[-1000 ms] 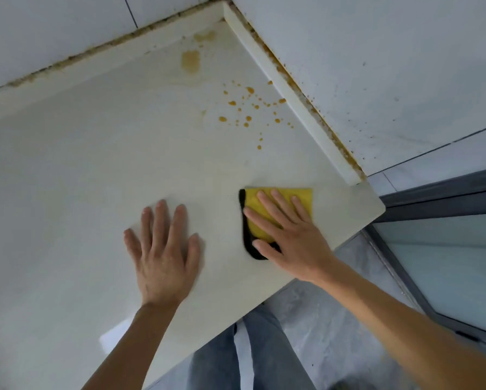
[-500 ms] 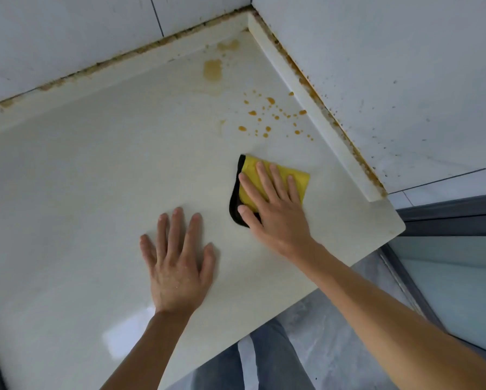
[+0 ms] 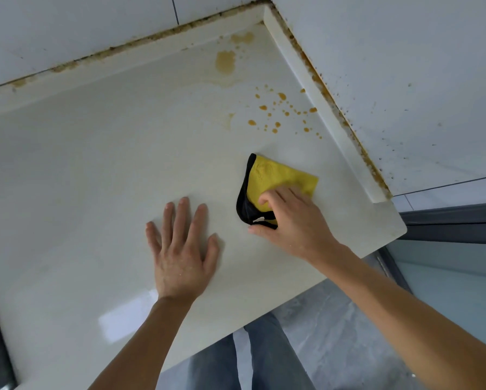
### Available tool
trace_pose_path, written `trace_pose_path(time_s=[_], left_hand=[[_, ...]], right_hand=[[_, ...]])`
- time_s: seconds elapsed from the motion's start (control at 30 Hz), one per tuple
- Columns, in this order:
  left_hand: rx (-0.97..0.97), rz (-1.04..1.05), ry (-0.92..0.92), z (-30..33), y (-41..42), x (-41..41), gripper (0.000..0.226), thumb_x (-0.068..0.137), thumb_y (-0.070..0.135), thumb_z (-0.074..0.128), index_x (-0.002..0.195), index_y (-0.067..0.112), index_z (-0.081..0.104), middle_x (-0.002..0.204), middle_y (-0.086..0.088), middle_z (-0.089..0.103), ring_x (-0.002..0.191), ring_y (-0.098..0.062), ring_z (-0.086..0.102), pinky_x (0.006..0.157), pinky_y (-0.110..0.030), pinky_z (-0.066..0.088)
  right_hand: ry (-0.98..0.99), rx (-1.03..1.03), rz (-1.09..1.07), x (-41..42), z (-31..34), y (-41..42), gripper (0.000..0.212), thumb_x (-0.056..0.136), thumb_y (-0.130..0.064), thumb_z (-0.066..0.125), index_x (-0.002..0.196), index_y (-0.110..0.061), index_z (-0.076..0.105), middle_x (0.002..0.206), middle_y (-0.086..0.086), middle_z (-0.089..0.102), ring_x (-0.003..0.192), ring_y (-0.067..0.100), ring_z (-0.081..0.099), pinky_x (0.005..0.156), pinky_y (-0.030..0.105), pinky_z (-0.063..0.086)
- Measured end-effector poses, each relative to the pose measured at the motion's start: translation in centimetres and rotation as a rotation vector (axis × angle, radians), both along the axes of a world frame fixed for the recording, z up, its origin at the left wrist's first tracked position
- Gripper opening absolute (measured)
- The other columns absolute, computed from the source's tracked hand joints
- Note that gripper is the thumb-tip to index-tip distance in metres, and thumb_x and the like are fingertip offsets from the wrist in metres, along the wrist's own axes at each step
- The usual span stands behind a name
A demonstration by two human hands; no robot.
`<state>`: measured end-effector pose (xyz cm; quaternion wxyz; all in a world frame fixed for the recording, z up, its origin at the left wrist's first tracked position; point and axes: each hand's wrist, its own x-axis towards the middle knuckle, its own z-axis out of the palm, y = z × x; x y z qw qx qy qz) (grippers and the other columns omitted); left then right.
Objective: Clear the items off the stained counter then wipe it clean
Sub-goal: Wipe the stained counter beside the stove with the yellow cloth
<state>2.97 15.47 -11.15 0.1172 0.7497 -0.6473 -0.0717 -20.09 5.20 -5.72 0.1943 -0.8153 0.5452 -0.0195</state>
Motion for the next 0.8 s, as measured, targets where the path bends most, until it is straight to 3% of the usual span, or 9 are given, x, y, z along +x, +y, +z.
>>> trace_pose_path(time_s=[0.2, 0.33, 0.43, 0.53, 0.67, 0.8], left_hand=[[0.008, -0.007, 0.007, -0.3, 0.1, 0.1, 0.062, 0.105, 0.051, 0.044, 0.16, 0.024, 0.043, 0.173, -0.007, 0.03, 0.164, -0.034, 0.018, 0.129, -0.065, 0.007], [-0.009, -0.001, -0.001, -0.6, 0.1, 0.2, 0.061, 0.104, 0.051, 0.044, 0.159, 0.025, 0.044, 0.173, -0.006, 0.031, 0.164, -0.033, 0.019, 0.128, -0.065, 0.008], [-0.017, -0.004, -0.002, -0.8, 0.0, 0.2, 0.061, 0.104, 0.051, 0.044, 0.159, 0.025, 0.043, 0.173, -0.006, 0.03, 0.164, -0.032, 0.018, 0.128, -0.064, 0.007], [-0.016, -0.007, -0.001, -0.8, 0.0, 0.2, 0.061, 0.105, 0.052, 0.042, 0.16, 0.027, 0.041, 0.174, -0.005, 0.028, 0.165, -0.031, 0.015, 0.13, -0.062, 0.003], [-0.015, -0.007, 0.004, -0.9, 0.1, 0.3, 0.06, 0.106, 0.053, 0.04, 0.16, 0.026, 0.041, 0.174, -0.005, 0.028, 0.165, -0.031, 0.015, 0.13, -0.063, 0.004], [-0.017, -0.006, 0.004, -1.0, 0.1, 0.3, 0.06, 0.106, 0.053, 0.042, 0.159, 0.026, 0.043, 0.173, -0.005, 0.029, 0.165, -0.031, 0.016, 0.129, -0.064, 0.006]], right_hand=[[-0.036, -0.094, -0.002, 0.9, -0.5, 0.8, 0.026, 0.087, -0.045, 0.073, 0.098, -0.024, 0.063, 0.091, -0.01, 0.062, 0.089, 0.02, 0.054, 0.064, 0.028, 0.037], [-0.164, 0.103, -0.131, 0.9, 0.1, 0.3, 0.014, 0.095, -0.043, 0.065, 0.097, -0.029, 0.065, 0.09, -0.014, 0.064, 0.094, 0.012, 0.056, 0.068, 0.031, 0.045], [-0.306, 0.212, -0.198, 0.7, 0.6, -0.6, 0.008, 0.099, -0.039, 0.062, 0.098, -0.031, 0.065, 0.086, -0.017, 0.065, 0.079, 0.002, 0.057, 0.065, 0.028, 0.045], [-0.387, 0.235, -0.286, 0.3, 1.1, -1.7, 0.008, 0.102, -0.038, 0.058, 0.104, -0.033, 0.064, 0.075, -0.012, 0.062, 0.063, 0.002, 0.054, 0.059, 0.025, 0.039], [-0.184, 0.045, -0.309, -0.2, 1.1, -3.3, 0.018, 0.11, -0.038, 0.042, 0.115, -0.028, 0.057, 0.069, -0.013, 0.053, 0.064, 0.004, 0.055, 0.061, 0.031, 0.036], [-0.075, 0.022, -0.348, -0.6, 0.6, -5.3, 0.035, 0.11, -0.046, 0.036, 0.122, -0.016, 0.05, 0.099, 0.002, 0.066, 0.087, 0.028, 0.064, 0.069, 0.036, 0.042]])
